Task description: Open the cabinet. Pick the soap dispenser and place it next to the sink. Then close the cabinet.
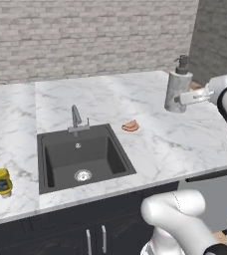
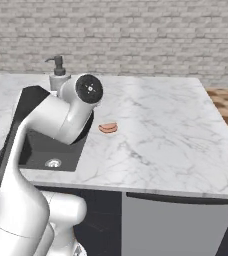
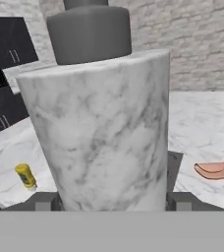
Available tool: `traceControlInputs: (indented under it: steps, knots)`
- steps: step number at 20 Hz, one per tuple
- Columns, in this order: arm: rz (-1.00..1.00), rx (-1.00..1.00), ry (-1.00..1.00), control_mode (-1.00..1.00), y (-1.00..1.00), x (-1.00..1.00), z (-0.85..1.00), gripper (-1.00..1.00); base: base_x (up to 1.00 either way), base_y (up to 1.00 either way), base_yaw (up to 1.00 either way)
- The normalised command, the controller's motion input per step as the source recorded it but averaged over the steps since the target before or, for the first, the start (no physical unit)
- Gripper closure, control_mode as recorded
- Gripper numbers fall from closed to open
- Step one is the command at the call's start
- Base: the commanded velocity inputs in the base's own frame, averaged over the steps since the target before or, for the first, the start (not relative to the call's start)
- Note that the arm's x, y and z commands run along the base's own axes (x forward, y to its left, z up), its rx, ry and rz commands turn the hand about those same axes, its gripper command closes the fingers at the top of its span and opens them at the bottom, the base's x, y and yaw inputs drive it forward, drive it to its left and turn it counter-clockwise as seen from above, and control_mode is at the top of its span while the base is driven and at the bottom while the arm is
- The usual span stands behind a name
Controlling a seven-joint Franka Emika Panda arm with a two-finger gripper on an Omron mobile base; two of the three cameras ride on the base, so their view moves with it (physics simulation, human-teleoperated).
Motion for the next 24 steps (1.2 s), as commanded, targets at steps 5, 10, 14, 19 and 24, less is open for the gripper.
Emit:
traceControlInputs:
  steps: [5, 10, 14, 19, 24]
  knots:
    - [0.01, 0.00, 0.09, -1.00, 0.00, 0.21, -0.27, 1.00, 0.00, 0.00, 0.00]
    - [0.00, 0.00, 0.14, -1.00, 0.00, 0.00, -0.74, 1.00, 0.00, 0.00, 0.00]
    - [0.00, 0.00, 0.16, -1.00, 0.00, 0.00, -0.90, 1.00, 0.00, 0.00, 0.00]
    - [0.00, 0.00, 0.16, -1.00, 0.00, 0.02, -0.87, 1.00, 0.00, 0.00, 0.00]
    - [0.06, 0.00, 0.17, -1.00, 0.00, 0.31, -0.65, 1.00, 0.00, 0.00, 0.00]
